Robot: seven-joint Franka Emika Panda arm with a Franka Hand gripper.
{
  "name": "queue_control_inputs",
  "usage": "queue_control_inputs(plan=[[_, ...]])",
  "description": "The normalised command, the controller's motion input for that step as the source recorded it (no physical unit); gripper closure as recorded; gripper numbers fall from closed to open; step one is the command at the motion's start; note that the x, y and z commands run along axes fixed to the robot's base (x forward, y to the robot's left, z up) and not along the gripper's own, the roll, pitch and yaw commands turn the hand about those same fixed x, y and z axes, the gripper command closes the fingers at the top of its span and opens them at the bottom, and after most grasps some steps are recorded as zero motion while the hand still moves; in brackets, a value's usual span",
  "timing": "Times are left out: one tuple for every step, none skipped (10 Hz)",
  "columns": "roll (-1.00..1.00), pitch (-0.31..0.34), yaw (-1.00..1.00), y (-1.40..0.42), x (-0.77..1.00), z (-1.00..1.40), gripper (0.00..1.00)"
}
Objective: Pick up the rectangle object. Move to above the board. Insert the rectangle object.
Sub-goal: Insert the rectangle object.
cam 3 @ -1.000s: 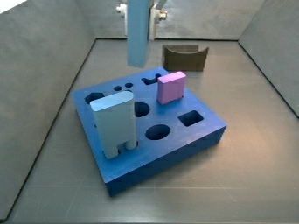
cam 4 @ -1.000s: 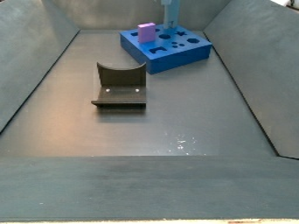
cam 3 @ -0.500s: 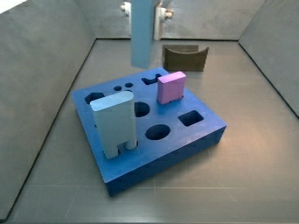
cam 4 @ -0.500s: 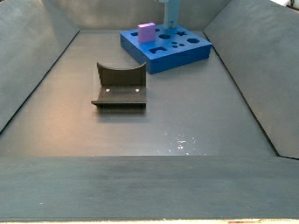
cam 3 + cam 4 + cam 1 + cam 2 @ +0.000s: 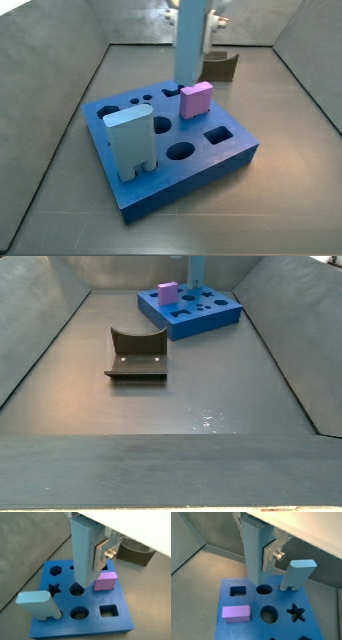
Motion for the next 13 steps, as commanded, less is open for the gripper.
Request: queue_control_inputs(plan=[[0.05,0.203,-0.09,0.0,0.93,-0.15,1.0],[0.0,0.289,-0.01,0.05,1.0,-0.2,1.0],[0.0,0.317,0.0,0.1,1.0,-0.22,1.0],[0.01,0.389,0.0,0.12,1.0,-0.25,1.0],[0.0,0.426,0.0,0.1,1.0,-0.21,1.0],[0.0,0.409,0.0,0.08,1.0,-0.16,1.0],[0.0,0.354,-0.04,0.05,0.98,-0.09,1.0],[0.0,0.329,-0.09,0.06,0.95,-0.1,1.0],[-0.1,0.169,-0.24,0.04,0.85,0.0,1.0],[-0.22,0.031,-0.42,0.06,0.73,0.0,1.0],[-0.28,0.0,-0.67,0.12,0.5,0.0,1.0],[-0.26,0.0,-0.8,0.05,0.34,-0.13,1.0],[-0.23,0.0,-0.89,0.0,0.23,-0.23,1.0]])
